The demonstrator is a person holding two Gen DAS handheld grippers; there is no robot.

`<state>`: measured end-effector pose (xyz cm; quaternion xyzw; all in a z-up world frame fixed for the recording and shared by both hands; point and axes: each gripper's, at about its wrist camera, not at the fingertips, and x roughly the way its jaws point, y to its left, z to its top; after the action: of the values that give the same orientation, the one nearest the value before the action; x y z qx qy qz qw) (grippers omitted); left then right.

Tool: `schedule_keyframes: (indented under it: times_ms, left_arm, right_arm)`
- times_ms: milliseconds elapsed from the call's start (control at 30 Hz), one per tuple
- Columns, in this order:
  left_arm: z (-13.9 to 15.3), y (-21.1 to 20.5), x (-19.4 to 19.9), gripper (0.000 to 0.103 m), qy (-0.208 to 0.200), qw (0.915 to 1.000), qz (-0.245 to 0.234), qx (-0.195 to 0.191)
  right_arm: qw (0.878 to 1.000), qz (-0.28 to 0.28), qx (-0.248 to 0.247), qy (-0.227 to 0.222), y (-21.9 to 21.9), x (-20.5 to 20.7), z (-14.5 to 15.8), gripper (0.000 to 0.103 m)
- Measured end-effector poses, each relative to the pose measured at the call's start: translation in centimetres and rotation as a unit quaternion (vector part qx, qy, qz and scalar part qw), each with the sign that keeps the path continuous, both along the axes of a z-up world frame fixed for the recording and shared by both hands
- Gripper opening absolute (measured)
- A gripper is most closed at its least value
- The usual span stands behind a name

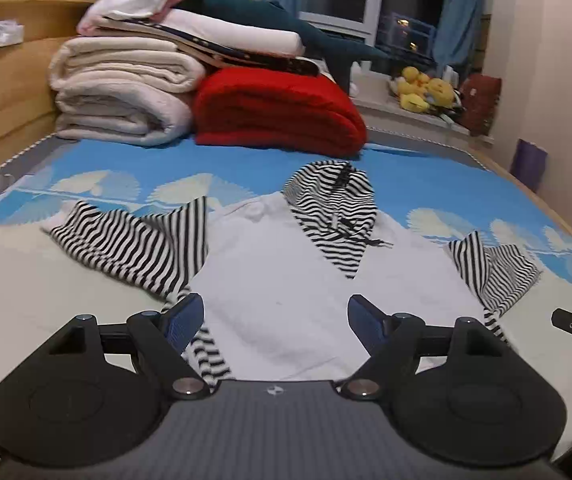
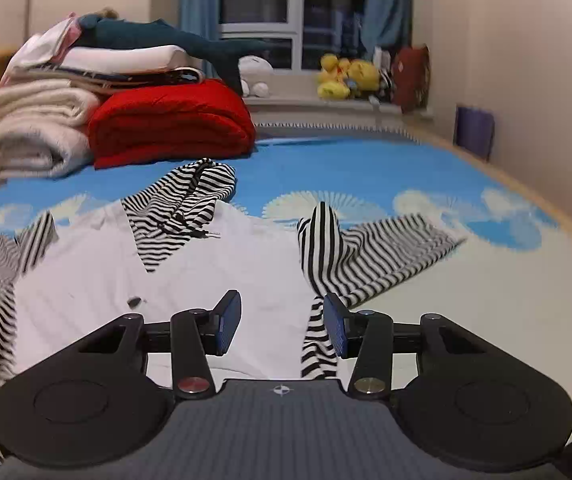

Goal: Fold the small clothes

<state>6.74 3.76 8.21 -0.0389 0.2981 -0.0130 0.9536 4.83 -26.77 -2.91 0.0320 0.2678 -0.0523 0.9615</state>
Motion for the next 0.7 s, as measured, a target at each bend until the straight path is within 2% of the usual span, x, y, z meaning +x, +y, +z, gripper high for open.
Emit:
schedule_keyframes:
  times_ms: [100, 133, 167, 200, 267, 333, 367, 467, 567, 700]
  left_arm:
    - [0.6, 1.7, 3.6, 0.08, 0.005, 1.0, 0.004, 0.0]
    - [0.5, 2.7, 4.7, 0.073, 0.003, 0.9999, 0.015, 0.002]
    - [0.4, 3.7, 6.2, 0.063, -0.003, 0.9996, 0.026, 0.009]
    - [0.3, 4.6, 7.9, 0.057, -0.005, 0.9992, 0.037, 0.017]
    - [-0.5, 6.9, 11.2, 0.036, 0.0, 0.9982, 0.054, 0.025]
    - [-1.6, 9.1, 13.9, 0.026, 0.009, 0.9975, 0.067, 0.022]
    - [-2.2, 10.3, 15.0, 0.025, 0.01, 0.9971, 0.073, 0.02]
    - [-5.0, 13.6, 16.8, 0.025, 0.01, 0.9955, 0.092, 0.017]
    - [-7.1, 17.1, 18.7, 0.024, 0.045, 0.9922, 0.116, -0.008]
    - [-8.5, 21.6, 20.5, 0.025, 0.05, 0.9849, 0.162, -0.036]
  right_arm:
    - [1.0, -0.006, 0.028, 0.007, -1.0, 1.2, 1.8, 0.048]
    - [1.0, -0.009, 0.022, 0.004, -1.1, 1.7, 2.4, 0.048]
    - [1.0, -0.011, 0.013, -0.002, -1.0, 2.0, 3.0, 0.048]
    - [1.0, -0.013, 0.006, -0.009, -0.9, 2.4, 3.7, 0.048]
    - [1.0, -0.009, 0.007, -0.019, -1.0, 3.7, 4.9, 0.048]
    - [1.0, 0.0, 0.01, -0.027, -1.1, 5.2, 6.0, 0.043]
    - [0.999, 0.005, 0.009, -0.033, -1.0, 5.9, 6.4, 0.034]
    - [0.998, 0.04, 0.002, -0.048, -0.2, 8.6, 7.7, 0.019]
    - [0.996, 0.076, -0.006, -0.054, 0.8, 11.4, 8.5, 0.018]
    - [0.989, 0.132, -0.02, -0.062, 2.6, 15.2, 8.9, 0.018]
